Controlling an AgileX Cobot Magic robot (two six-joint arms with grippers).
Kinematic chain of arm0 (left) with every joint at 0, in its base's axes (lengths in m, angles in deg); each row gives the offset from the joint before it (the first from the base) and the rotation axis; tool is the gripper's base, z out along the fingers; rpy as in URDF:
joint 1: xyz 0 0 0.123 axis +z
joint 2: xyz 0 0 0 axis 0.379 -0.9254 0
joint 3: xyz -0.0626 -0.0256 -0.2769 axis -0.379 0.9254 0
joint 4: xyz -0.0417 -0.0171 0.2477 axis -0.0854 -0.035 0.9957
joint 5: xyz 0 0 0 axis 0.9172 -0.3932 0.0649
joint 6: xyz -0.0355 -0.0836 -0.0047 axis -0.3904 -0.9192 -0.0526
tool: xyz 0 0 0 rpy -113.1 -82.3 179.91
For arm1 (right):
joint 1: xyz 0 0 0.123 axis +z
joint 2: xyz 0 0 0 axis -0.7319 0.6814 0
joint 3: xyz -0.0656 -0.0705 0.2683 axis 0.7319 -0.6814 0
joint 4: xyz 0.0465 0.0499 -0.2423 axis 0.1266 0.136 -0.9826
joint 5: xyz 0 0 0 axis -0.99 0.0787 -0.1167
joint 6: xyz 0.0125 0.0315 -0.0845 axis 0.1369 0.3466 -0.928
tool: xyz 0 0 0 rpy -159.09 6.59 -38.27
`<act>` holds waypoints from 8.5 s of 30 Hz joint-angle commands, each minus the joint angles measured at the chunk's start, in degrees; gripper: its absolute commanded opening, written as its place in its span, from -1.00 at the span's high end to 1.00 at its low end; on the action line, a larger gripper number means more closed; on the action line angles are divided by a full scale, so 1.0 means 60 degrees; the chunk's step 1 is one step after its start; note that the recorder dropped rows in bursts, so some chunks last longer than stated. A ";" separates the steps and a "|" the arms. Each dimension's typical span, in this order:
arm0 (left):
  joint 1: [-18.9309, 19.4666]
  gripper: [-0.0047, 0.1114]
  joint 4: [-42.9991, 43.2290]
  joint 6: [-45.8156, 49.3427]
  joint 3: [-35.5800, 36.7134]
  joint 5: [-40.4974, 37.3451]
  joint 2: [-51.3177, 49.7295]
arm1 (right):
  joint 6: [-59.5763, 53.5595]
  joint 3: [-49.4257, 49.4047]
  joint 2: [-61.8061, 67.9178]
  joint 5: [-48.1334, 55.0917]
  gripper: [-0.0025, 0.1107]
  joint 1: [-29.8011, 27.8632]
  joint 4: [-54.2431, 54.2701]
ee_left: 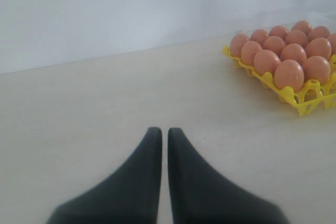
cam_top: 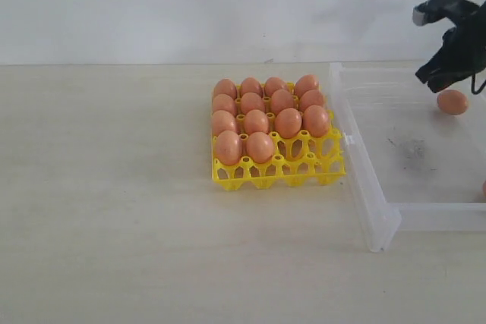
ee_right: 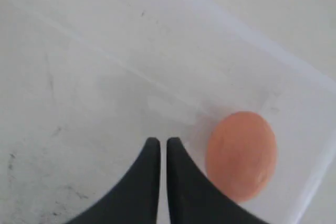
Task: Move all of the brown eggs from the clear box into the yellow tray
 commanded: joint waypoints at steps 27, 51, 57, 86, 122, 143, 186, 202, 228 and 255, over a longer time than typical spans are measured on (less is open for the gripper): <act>0.0038 0.85 0.0015 0.0048 0.0036 0.0078 0.0036 | 0.1685 0.0075 0.0007 -0.0925 -0.11 -0.0071 -0.1412; 0.0038 0.85 0.0015 0.0048 0.0036 0.0078 0.0036 | 0.6192 0.0844 0.0973 -0.0104 0.05 -0.0089 -0.2198; 0.0038 0.85 0.0015 0.0048 0.0036 0.0078 0.0036 | 0.7741 0.0844 0.1313 -0.0499 0.05 -0.0089 -0.2198; 0.0038 0.85 0.0015 0.0048 0.0036 0.0078 0.0036 | 0.4143 0.0844 0.1523 -0.0780 0.70 -0.0089 -0.2172; 0.0038 0.85 0.0015 0.0048 0.0036 0.0078 0.0036 | -1.3158 -0.4884 0.0388 0.3129 0.96 0.0731 1.4486; 0.0038 0.85 0.0015 0.0048 0.0036 0.0061 0.0036 | -1.3158 -0.5030 0.0388 0.3129 0.96 0.2389 1.1861; 0.0038 0.85 0.0015 0.0048 0.0036 0.0061 0.0036 | -1.1881 -0.5091 -0.0533 0.0826 -0.05 0.2389 1.0790; 0.0038 0.85 0.0015 0.0048 0.0036 0.0061 0.0036 | -0.7069 -0.5091 -0.2016 0.0468 0.95 0.2389 0.7843; 0.0038 0.85 0.0015 0.0048 0.0036 0.0061 0.0036 | -0.4814 -0.5091 -0.2344 -0.1272 0.96 0.3057 0.5978; 0.0021 0.85 0.0015 0.0048 0.0036 0.0061 0.0036 | 1.0042 -0.4967 -0.3688 0.0527 0.22 0.1204 -0.3512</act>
